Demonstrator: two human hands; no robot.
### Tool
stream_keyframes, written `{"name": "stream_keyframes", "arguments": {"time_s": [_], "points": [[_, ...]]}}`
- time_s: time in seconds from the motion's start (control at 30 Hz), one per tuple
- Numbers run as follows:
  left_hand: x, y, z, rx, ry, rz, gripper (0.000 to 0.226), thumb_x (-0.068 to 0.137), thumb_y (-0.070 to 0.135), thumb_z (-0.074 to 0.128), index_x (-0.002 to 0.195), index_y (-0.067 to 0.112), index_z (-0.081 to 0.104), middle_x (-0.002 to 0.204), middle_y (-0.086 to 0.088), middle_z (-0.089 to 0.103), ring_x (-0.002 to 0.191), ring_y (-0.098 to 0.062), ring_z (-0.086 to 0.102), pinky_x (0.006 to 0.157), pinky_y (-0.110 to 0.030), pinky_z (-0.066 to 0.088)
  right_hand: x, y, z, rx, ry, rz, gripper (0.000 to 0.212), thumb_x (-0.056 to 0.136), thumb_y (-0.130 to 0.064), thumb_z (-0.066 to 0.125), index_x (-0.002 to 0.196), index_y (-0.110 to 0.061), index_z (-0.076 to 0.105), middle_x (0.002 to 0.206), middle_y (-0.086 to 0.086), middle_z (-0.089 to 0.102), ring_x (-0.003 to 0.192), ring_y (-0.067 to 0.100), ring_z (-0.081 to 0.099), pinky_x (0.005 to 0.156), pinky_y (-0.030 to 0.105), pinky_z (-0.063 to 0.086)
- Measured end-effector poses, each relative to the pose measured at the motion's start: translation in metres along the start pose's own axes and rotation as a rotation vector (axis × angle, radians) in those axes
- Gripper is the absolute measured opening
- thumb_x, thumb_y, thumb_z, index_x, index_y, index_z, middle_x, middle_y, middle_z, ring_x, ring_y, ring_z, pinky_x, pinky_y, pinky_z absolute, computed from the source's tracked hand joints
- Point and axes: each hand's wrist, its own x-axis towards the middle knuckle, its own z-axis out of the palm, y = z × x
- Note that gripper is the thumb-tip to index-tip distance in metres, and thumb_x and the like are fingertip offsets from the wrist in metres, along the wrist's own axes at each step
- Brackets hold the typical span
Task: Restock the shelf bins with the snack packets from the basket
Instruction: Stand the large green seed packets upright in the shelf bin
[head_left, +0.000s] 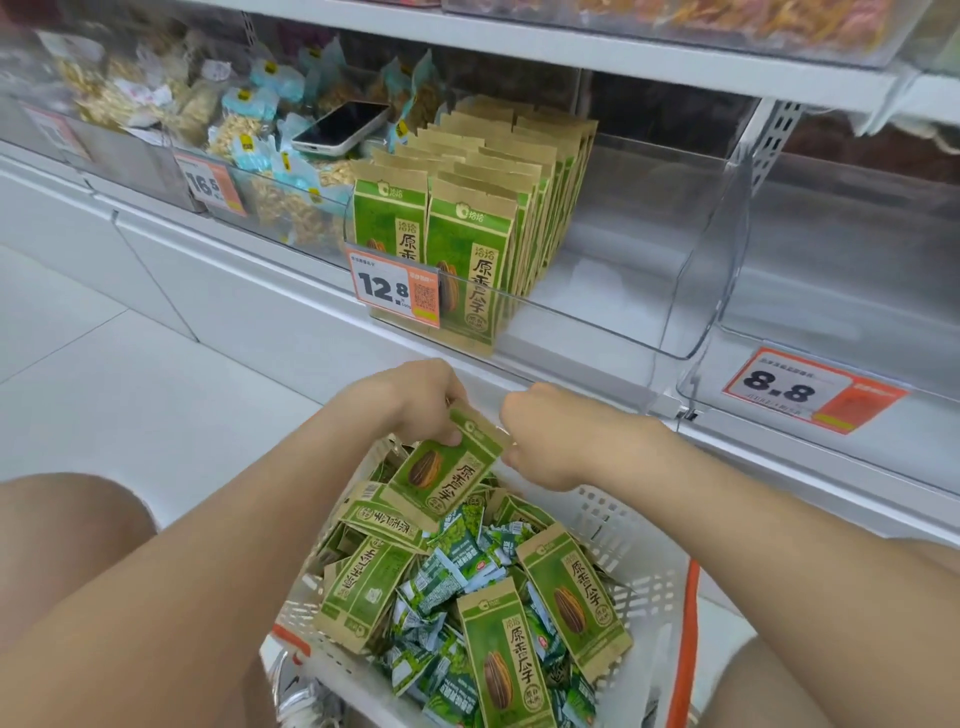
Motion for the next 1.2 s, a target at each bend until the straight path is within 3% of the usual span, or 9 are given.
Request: {"name": "stream_keyframes", "arguments": {"time_s": [0.1, 0.23, 0.37, 0.43, 0.67, 0.8, 0.9, 1.0, 1.2], "points": [[-0.028, 0.016, -0.015, -0.193, -0.035, 0.097, 0.005, 0.097, 0.011, 0.071, 0.101, 0.012, 0.07, 0.104, -0.019, 0.075, 0.091, -0.034, 0.072, 0.084, -0.051, 0.06, -0.019, -0.001, -0.011, 0.113, 0.014, 0.052, 0.041, 0.1, -0.043, 0.065, 0.078, -0.016, 0.045, 0.079, 0.003, 0.046, 0.067, 0.018, 0.049, 0.052, 0.031, 0.035], [-0.06, 0.026, -0.029, -0.517, -0.001, 0.164, 0.012, 0.105, 0.006, 0.06, 0.113, 0.012, 0.067, 0.11, -0.007, 0.078, 0.106, -0.025, 0.074, 0.094, -0.041, 0.059, -0.04, -0.002, -0.029, 0.411, 0.19, 0.122, 0.03, 0.085, -0.041, 0.079, 0.088, -0.013, 0.066, 0.084, 0.007, 0.071, 0.077, 0.024, 0.069, 0.066, 0.038, 0.059], [-0.08, 0.037, -0.044, -0.867, 0.12, 0.265, 0.026, 0.105, 0.002, 0.057, 0.124, 0.015, 0.069, 0.113, -0.004, 0.079, 0.106, -0.02, 0.076, 0.09, -0.038, 0.063, -0.059, 0.0, -0.041, 0.709, 0.524, 0.145, 0.016, 0.085, -0.034, 0.083, 0.082, -0.023, 0.072, 0.072, -0.005, 0.075, 0.071, 0.008, 0.07, 0.066, 0.024, 0.055], [-0.084, 0.04, -0.049, -0.939, 0.207, 0.311, 0.029, 0.104, 0.004, 0.06, 0.131, 0.013, 0.067, 0.118, -0.007, 0.078, 0.111, -0.025, 0.074, 0.092, -0.043, 0.063, -0.062, 0.003, -0.042, 0.821, 0.622, 0.153, 0.017, 0.085, -0.035, 0.085, 0.089, -0.023, 0.075, 0.074, -0.007, 0.077, 0.072, 0.004, 0.072, 0.074, 0.029, 0.059], [-0.088, 0.057, -0.056, -1.008, 0.534, 0.294, 0.014, 0.104, 0.021, 0.065, 0.107, 0.009, 0.071, 0.1, -0.01, 0.08, 0.092, -0.026, 0.078, 0.074, -0.034, 0.065, -0.06, 0.008, -0.049, 0.987, 0.783, 0.114, 0.013, 0.084, -0.024, 0.087, 0.086, -0.019, 0.075, 0.068, -0.006, 0.076, 0.07, 0.012, 0.076, 0.081, 0.045, 0.063], [-0.078, 0.055, -0.062, -0.56, 0.95, 0.243, 0.014, 0.105, 0.026, 0.059, 0.102, 0.018, 0.069, 0.092, 0.003, 0.074, 0.081, -0.015, 0.073, 0.08, -0.04, 0.061, -0.064, 0.009, -0.067, 0.922, 1.173, 0.044, 0.013, 0.089, -0.018, 0.081, 0.099, -0.02, 0.073, 0.084, -0.011, 0.076, 0.077, 0.002, 0.072, 0.076, 0.03, 0.062], [-0.07, 0.057, -0.06, -0.111, 1.076, 0.304, 0.016, 0.095, 0.02, 0.067, 0.109, 0.021, 0.061, 0.109, 0.004, 0.06, 0.099, -0.019, 0.058, 0.089, -0.043, 0.052, -0.06, 0.017, -0.075, 0.756, 1.374, 0.047, 0.016, 0.097, -0.02, 0.069, 0.111, -0.017, 0.062, 0.094, -0.013, 0.071, 0.086, 0.006, 0.067, 0.074, 0.022, 0.053], [-0.06, 0.066, -0.055, 0.073, 1.125, 0.304, 0.044, 0.083, 0.03, 0.079, 0.116, 0.019, 0.053, 0.119, -0.003, 0.047, 0.106, -0.027, 0.047, 0.089, -0.044, 0.047, -0.044, 0.027, -0.076, 0.607, 1.295, 0.112, 0.022, 0.099, -0.015, 0.063, 0.116, -0.017, 0.048, 0.099, -0.005, 0.067, 0.087, 0.017, 0.061, 0.07, 0.037, 0.045], [-0.036, 0.077, -0.065, 0.265, 1.091, 0.165, 0.093, 0.068, 0.065, 0.078, 0.14, 0.02, 0.042, 0.15, -0.011, 0.038, 0.139, -0.036, 0.036, 0.11, -0.055, 0.035, 0.0, 0.037, -0.089, 0.521, 0.991, 0.47, 0.037, 0.095, -0.006, 0.061, 0.122, -0.01, 0.036, 0.101, 0.011, 0.056, 0.086, 0.036, 0.051, 0.07, 0.039, 0.036]]}}
